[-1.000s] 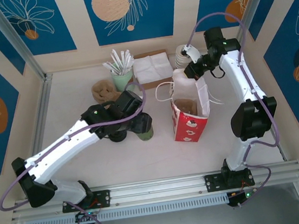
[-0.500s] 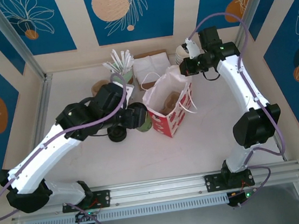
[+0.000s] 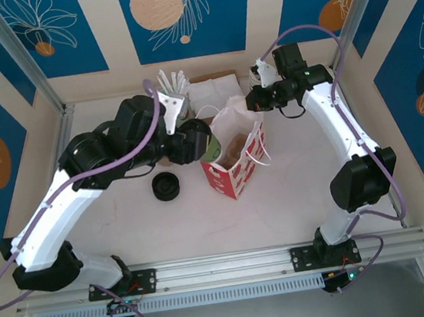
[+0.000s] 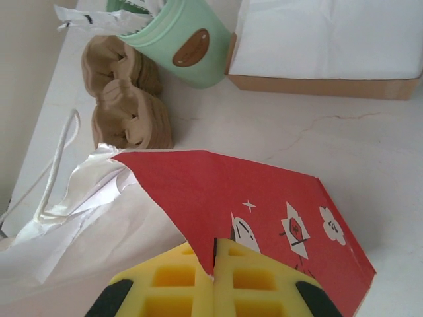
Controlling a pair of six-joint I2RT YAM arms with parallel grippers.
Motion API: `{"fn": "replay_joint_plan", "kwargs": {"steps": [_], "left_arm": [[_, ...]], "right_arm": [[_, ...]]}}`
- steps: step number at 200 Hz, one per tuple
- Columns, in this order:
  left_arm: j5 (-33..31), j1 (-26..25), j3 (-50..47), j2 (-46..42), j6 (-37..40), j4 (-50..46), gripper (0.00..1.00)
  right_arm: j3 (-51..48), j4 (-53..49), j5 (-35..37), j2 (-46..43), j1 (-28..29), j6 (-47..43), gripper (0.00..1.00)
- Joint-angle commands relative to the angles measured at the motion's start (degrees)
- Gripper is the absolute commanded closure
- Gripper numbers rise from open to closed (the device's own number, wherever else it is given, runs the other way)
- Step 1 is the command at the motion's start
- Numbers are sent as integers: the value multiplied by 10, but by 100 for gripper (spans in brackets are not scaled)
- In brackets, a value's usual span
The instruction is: Pack the takeout coffee
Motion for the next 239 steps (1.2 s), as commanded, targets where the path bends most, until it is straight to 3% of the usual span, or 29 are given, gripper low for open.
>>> {"fn": "replay_joint_plan", "kwargs": {"steps": [1,69,178,239], "left_arm": [[0,11,30,33,20,-1,32],[-20,21,7,79,50,94,32],[14,19,-96,90,103,217,34],[11,11,-137,82,90,227,36]], "right_arm": [[-14,7,-46,-30,4,-6,97],[-32,28,-79,-46,6,11,97],[-12,21,-89,-28,26,99,97],[-27,18,-84,-45,58,91,97]]}}
